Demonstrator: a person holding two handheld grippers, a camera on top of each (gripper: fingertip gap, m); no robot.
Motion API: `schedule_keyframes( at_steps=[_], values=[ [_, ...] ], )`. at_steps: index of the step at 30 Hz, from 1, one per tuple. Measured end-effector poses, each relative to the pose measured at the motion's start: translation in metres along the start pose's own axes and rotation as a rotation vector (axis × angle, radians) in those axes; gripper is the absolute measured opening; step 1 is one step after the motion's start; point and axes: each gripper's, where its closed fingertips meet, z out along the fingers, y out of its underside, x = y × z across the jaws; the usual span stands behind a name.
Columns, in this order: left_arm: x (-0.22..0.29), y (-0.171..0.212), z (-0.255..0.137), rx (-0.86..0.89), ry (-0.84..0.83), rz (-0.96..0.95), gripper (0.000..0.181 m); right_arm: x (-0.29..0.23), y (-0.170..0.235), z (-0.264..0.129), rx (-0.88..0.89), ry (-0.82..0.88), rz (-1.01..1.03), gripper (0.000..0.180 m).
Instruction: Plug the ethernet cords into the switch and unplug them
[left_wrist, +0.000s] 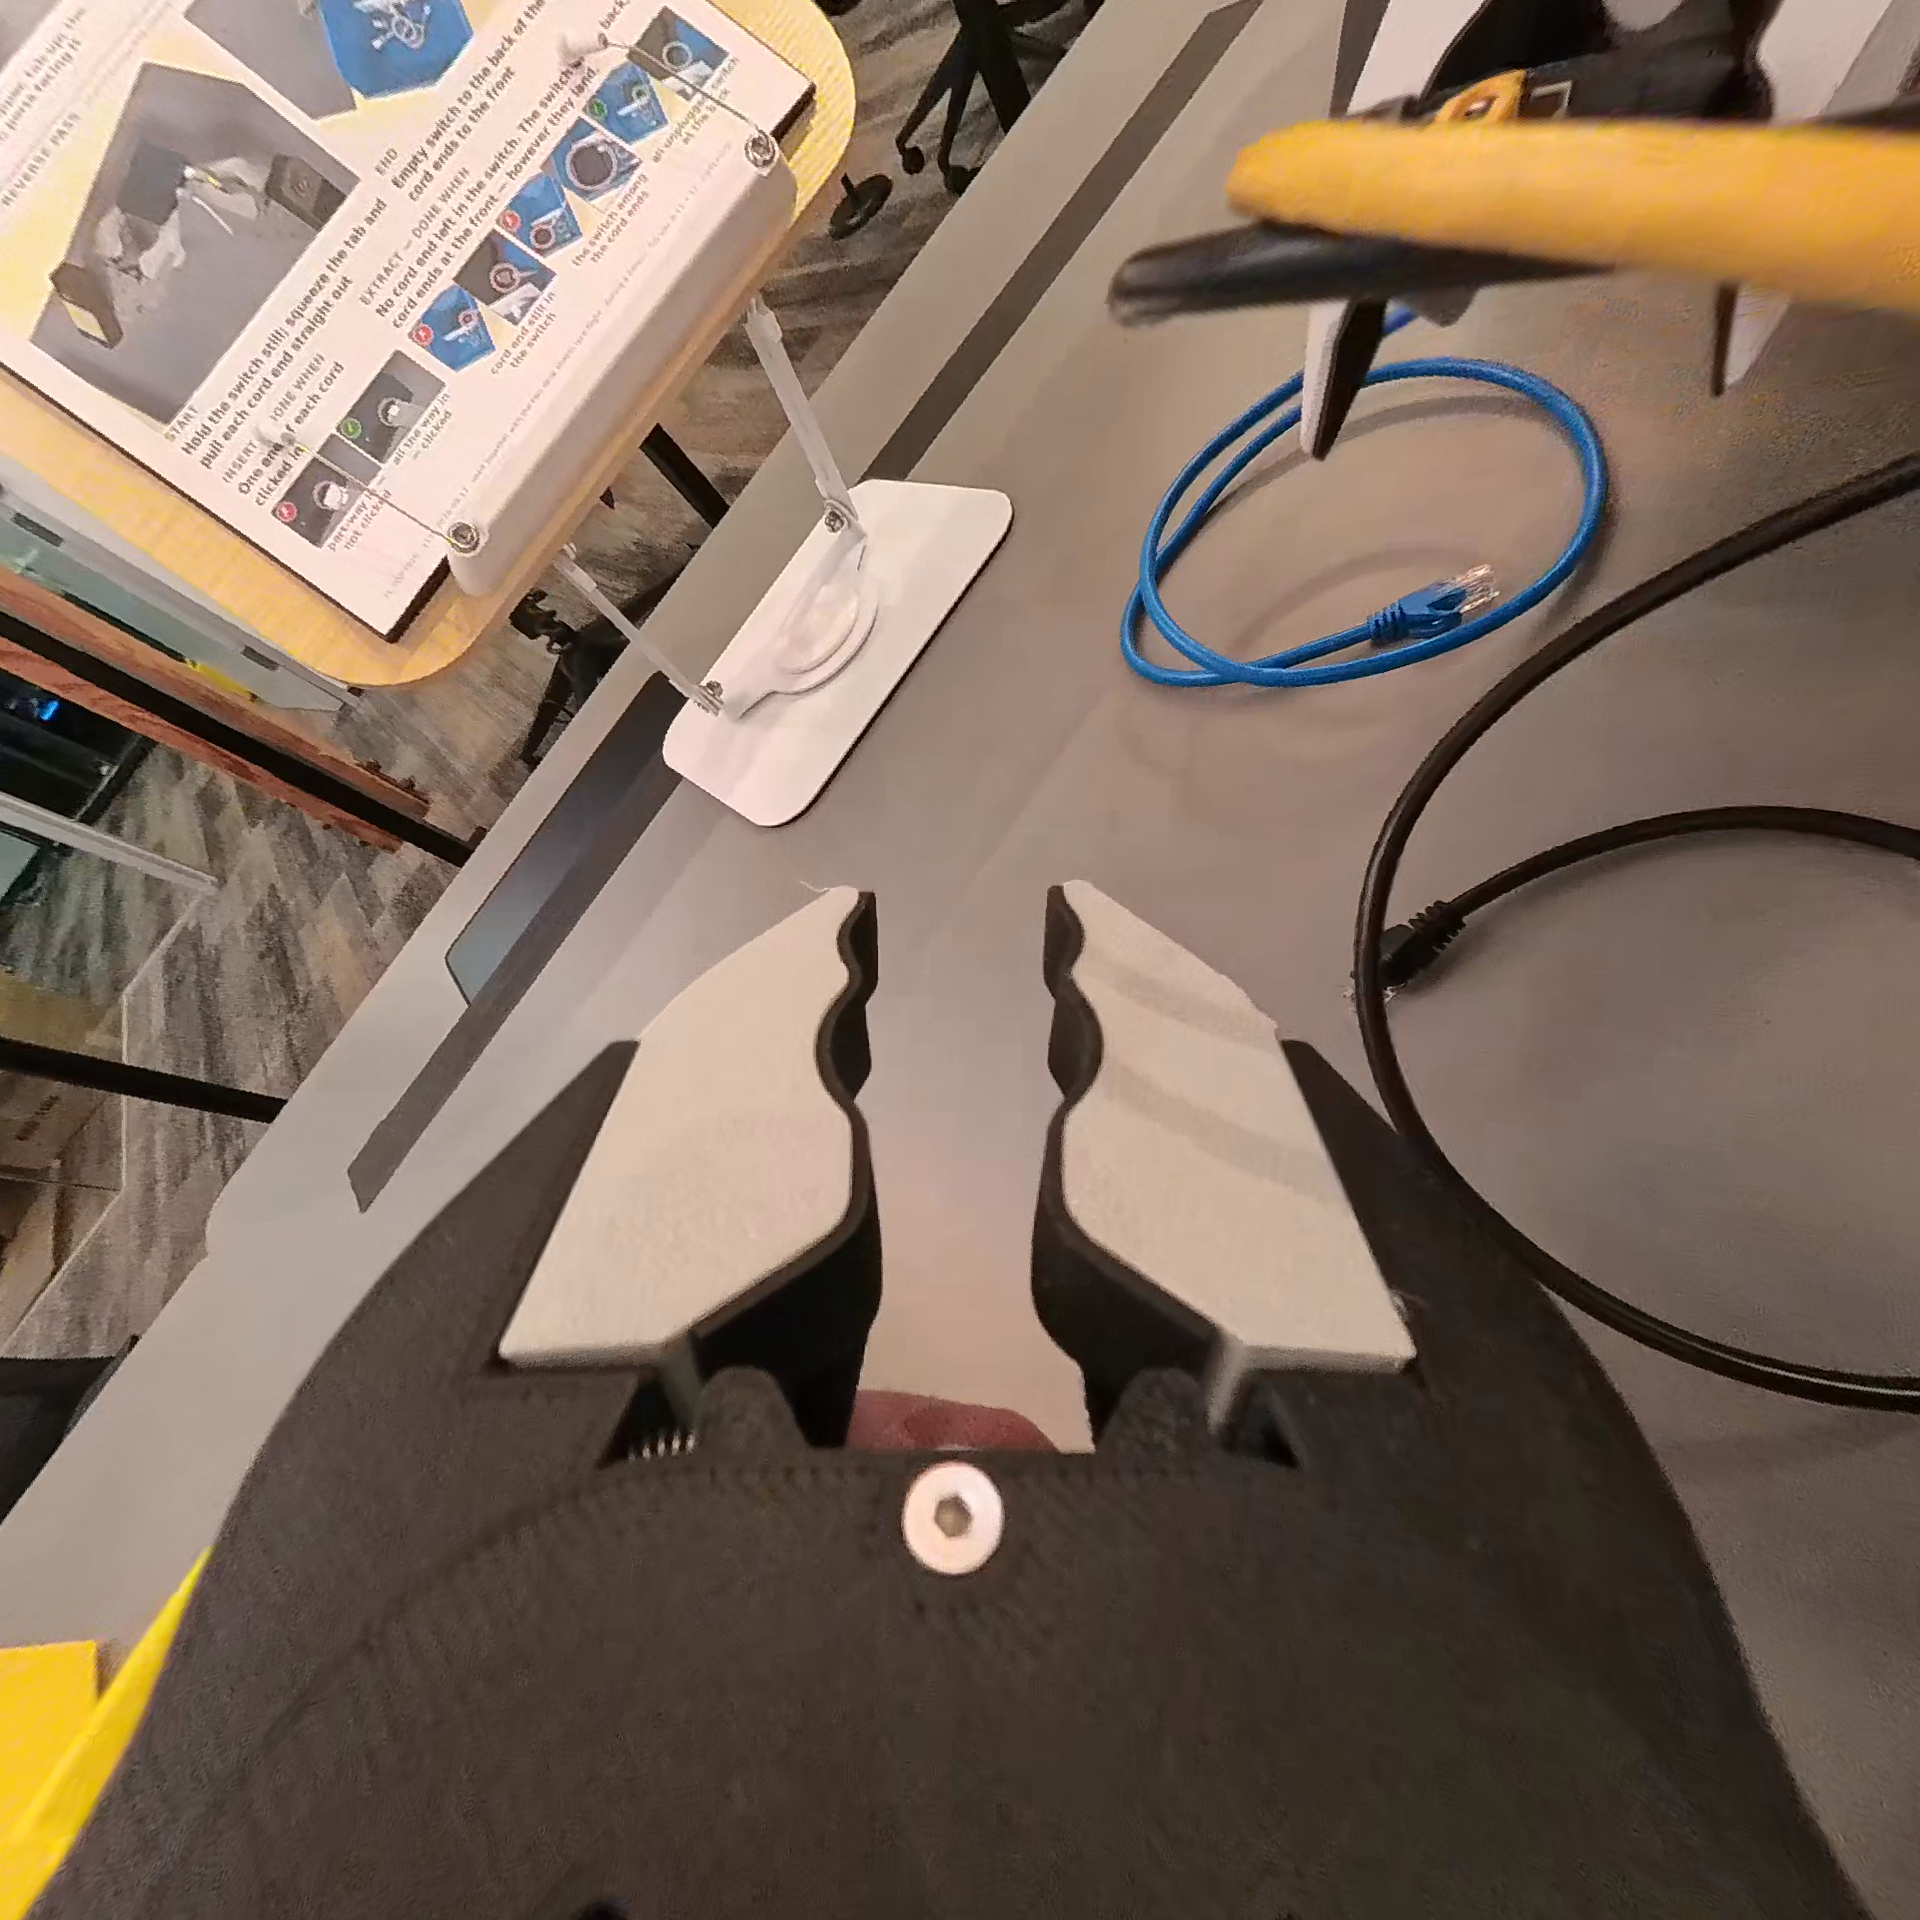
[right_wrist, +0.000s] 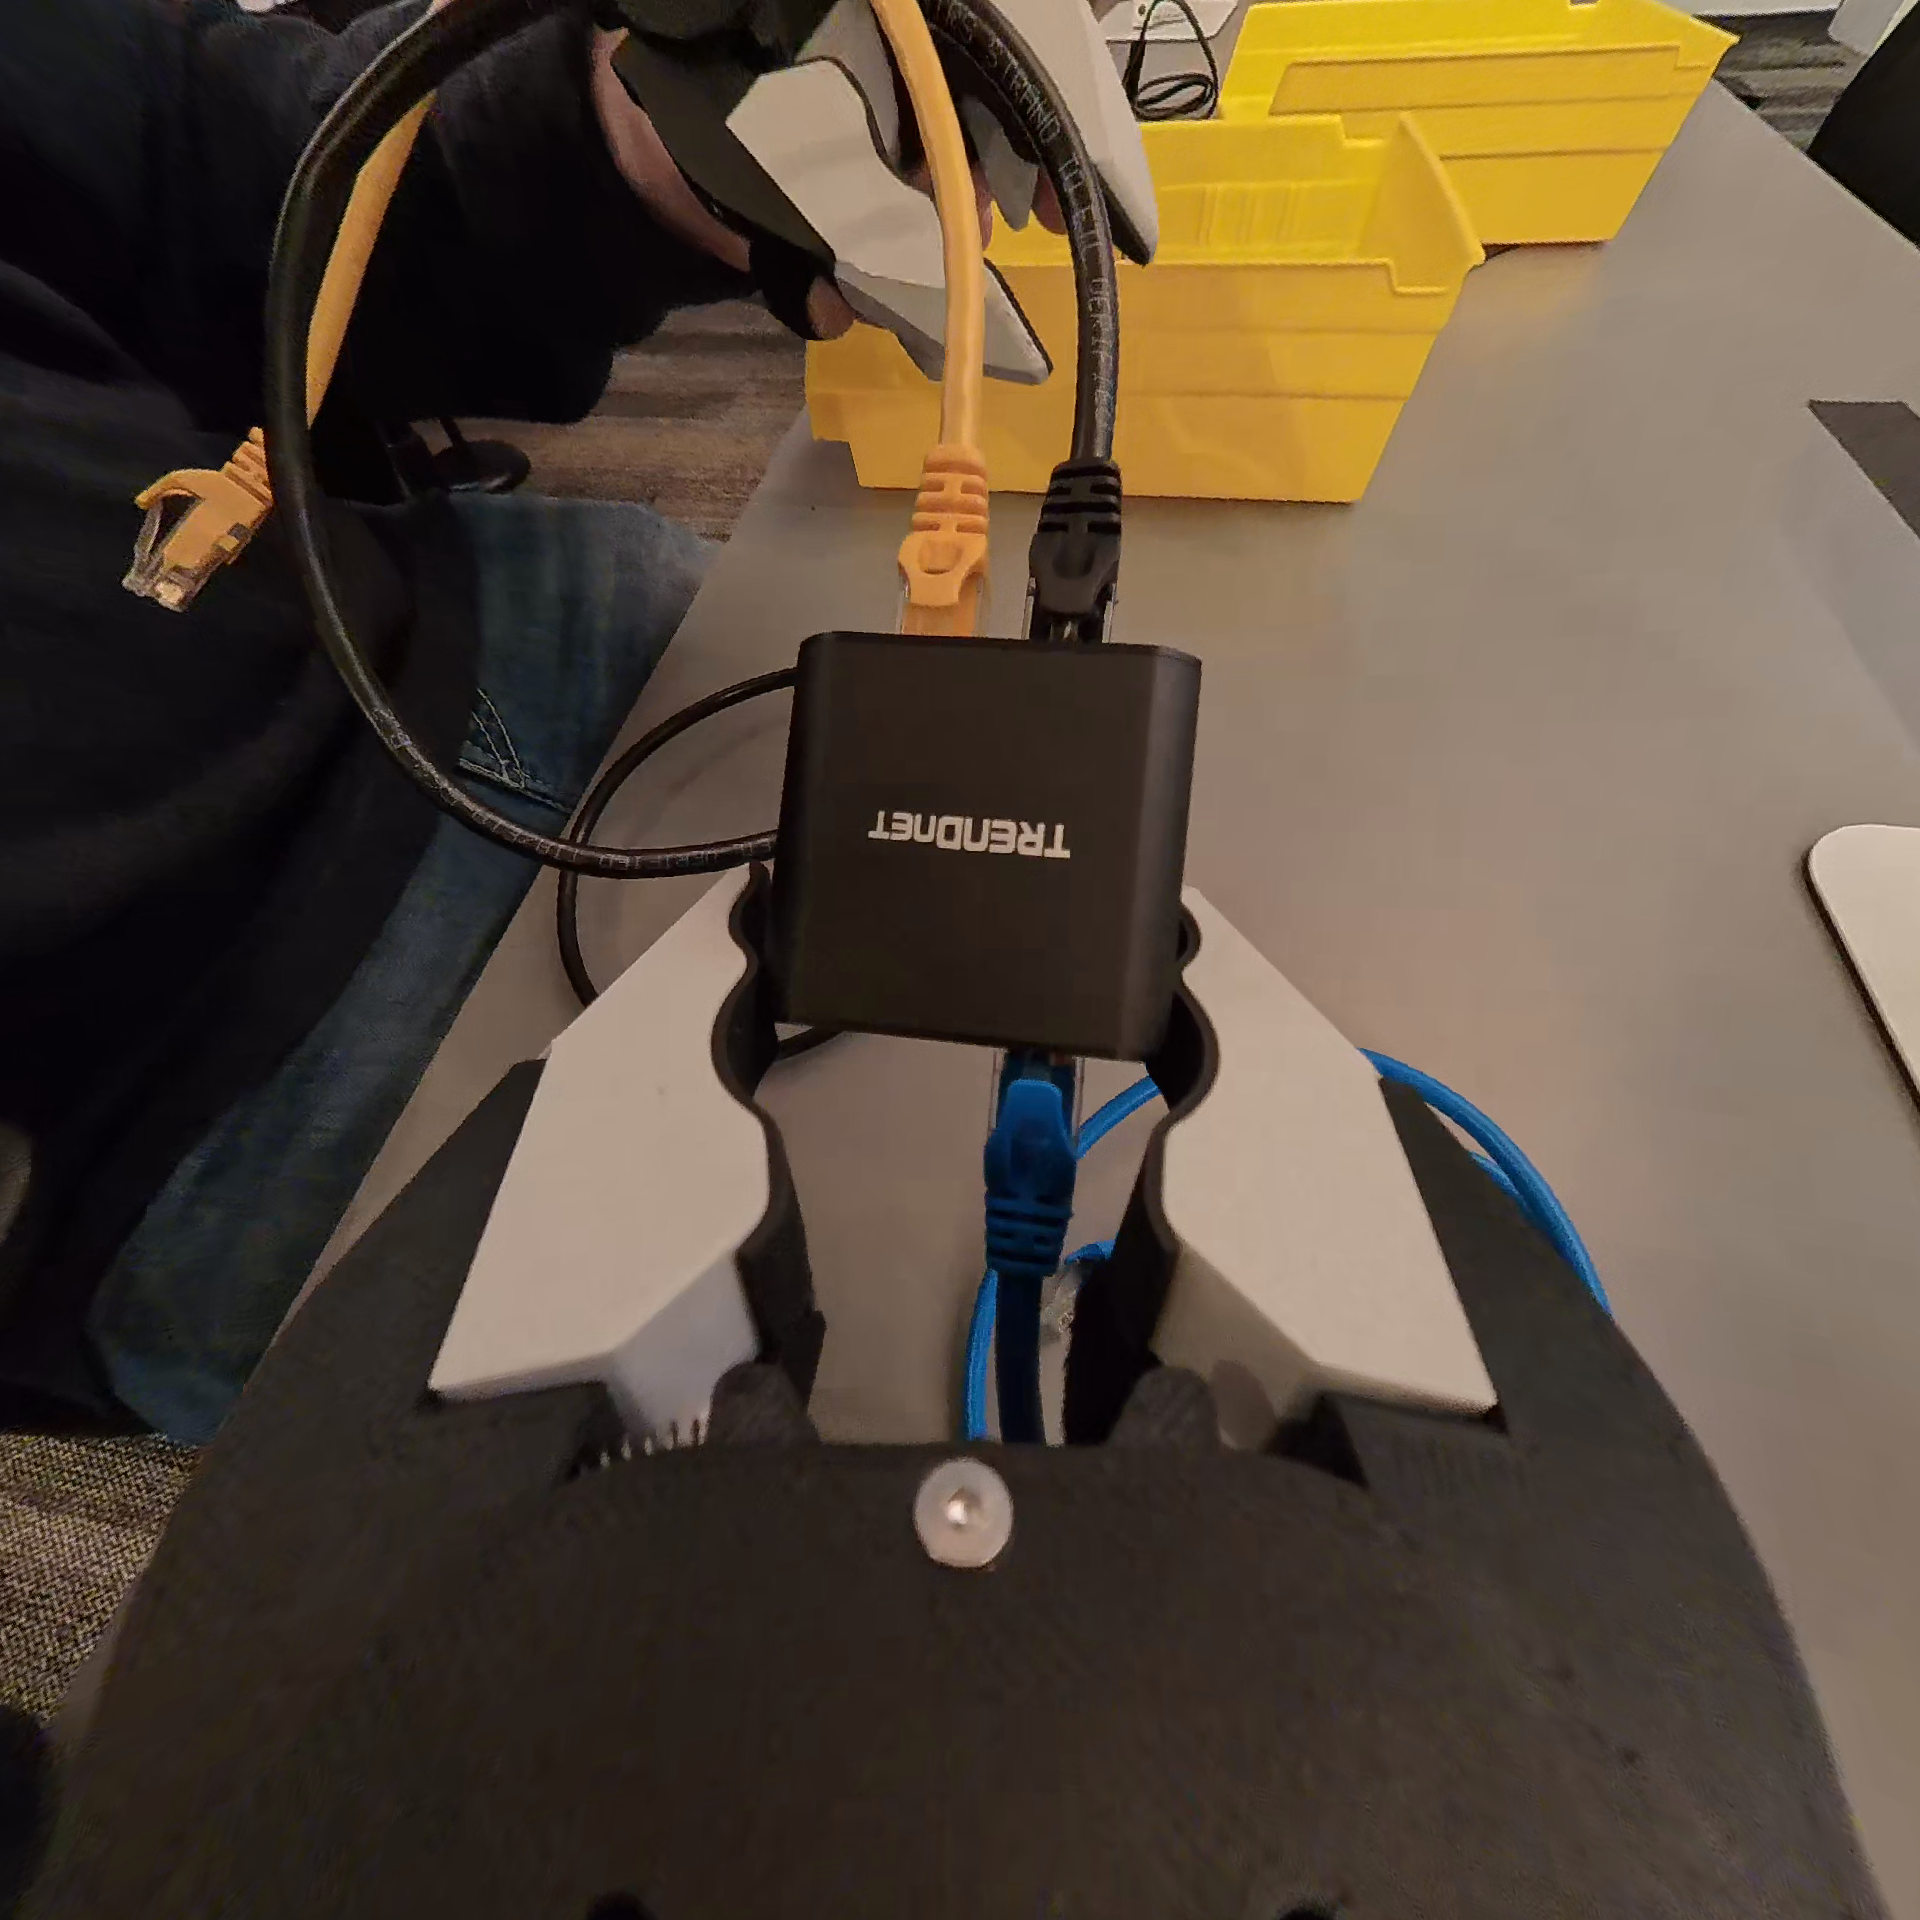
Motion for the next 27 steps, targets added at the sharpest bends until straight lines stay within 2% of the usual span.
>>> schedule_keyframes(
  at_steps=[1, 27],
  values=[
    [0.000, 0.001, 0.000, -0.003, -0.004, -0.007, 0.031, 0.000, 0.000, 0.000, -0.002, 0.000, 0.000, 0.071],
    [0.019, 0.037, 0.014, -0.055, -0.008, -0.101, 0.032, 0.000, 0.009, -0.003, -0.029, 0.014, 0.031, 0.071]
  ],
)
